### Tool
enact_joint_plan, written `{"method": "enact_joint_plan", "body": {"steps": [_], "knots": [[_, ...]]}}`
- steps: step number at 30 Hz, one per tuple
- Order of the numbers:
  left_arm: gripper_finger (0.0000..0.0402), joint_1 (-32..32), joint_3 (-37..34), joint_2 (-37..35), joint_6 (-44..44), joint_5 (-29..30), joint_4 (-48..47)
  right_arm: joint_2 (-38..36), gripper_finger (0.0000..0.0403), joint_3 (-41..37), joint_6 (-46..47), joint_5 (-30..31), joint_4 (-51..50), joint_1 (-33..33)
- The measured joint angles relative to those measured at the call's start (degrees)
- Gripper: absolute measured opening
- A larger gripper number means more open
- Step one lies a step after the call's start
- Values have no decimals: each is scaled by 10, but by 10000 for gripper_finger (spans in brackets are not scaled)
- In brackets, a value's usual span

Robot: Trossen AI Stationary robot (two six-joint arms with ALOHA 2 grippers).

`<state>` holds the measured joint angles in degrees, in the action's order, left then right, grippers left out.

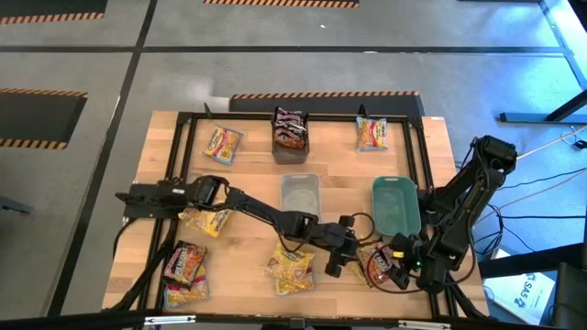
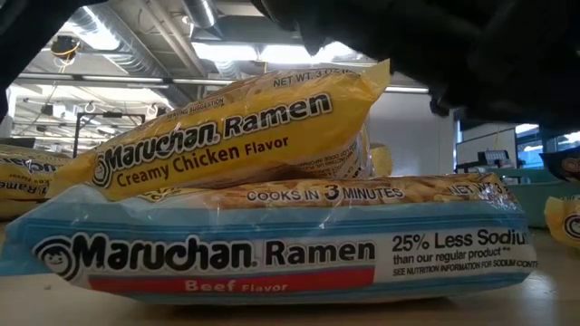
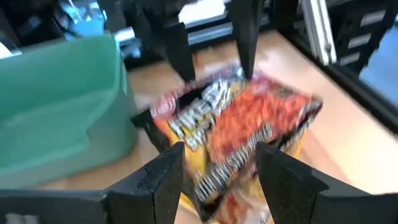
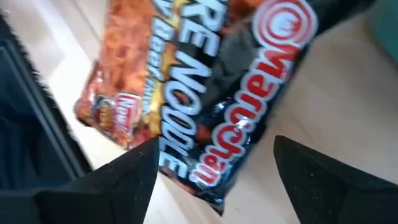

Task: Sort Maruchan noodles

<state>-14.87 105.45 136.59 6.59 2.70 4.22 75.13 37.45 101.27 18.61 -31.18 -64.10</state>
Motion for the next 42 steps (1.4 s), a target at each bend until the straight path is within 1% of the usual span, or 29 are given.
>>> {"method": "enact_joint_plan", "body": {"steps": [11, 16, 23, 28, 30, 33, 42], "knots": [[190, 11, 0, 11, -3, -7, -3, 0, 301, 0, -51, 66, 61, 0], [190, 16, -1, 11, -20, -7, -10, 0, 301, 0, -72, 128, 70, 1], [190, 15, -1, 11, -20, 4, -32, 0, 301, 0, -123, 194, 71, 5], [187, 13, 7, 11, -16, 6, -45, 0, 301, 0, -134, 207, 71, 5], [175, 13, 8, 11, -16, -5, -45, 0, 301, 0, -136, 213, 70, 5], [143, 14, 9, 11, -18, -23, -47, 0, 301, 0, -149, 226, 71, 12], [30, 14, 9, 10, -15, -24, -61, 0, 301, 0, -175, 203, 73, 42]]}}
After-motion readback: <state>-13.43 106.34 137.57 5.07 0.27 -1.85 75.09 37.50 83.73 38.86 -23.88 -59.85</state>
